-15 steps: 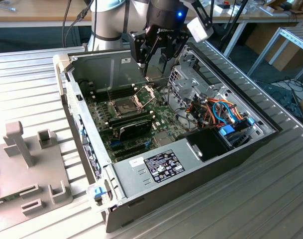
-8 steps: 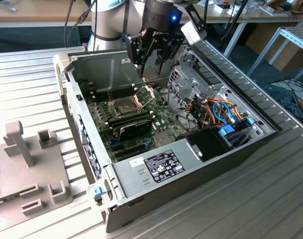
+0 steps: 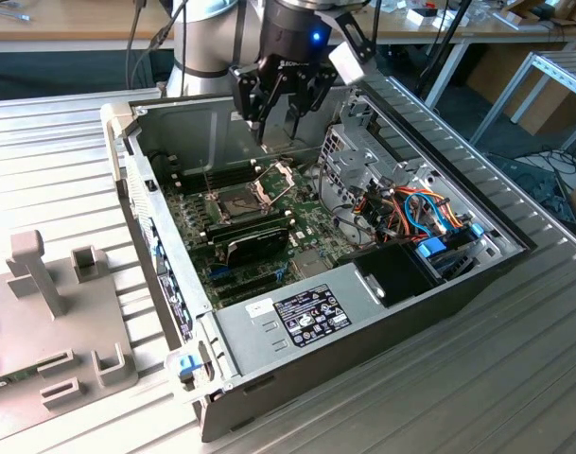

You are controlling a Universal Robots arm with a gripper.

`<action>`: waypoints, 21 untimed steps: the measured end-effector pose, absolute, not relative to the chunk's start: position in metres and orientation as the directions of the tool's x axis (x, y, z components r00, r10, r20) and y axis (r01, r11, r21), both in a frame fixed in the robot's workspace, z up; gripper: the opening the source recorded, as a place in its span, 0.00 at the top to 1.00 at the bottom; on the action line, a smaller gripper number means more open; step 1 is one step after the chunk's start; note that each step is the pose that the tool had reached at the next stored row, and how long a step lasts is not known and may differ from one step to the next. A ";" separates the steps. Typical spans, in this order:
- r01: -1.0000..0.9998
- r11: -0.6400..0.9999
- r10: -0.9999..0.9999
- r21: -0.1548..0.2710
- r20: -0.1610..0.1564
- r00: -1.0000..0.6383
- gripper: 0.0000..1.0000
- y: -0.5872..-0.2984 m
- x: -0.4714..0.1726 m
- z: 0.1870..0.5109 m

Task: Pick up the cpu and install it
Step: 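Pick up the cpu and move it towards the insertion slot, then place the cpu into insertion slot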

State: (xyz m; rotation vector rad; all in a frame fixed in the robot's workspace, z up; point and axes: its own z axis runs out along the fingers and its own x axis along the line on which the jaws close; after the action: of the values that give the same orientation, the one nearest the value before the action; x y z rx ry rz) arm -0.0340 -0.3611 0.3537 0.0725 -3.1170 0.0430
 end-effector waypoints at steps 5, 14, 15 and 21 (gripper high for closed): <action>-0.033 0.999 -0.032 -0.027 0.026 -0.999 0.45 -0.358 -0.035 0.346; -0.033 0.999 -0.033 -0.027 0.026 -0.999 0.45 -0.347 -0.038 0.335; -0.033 0.999 -0.033 -0.027 0.026 -0.999 0.45 -0.347 -0.038 0.335; -0.033 0.999 -0.032 -0.027 0.026 -0.999 0.45 -0.346 -0.038 0.335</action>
State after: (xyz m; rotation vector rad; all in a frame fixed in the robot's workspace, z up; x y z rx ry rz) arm -0.0383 -0.3465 0.3345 0.0510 -3.1154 0.0426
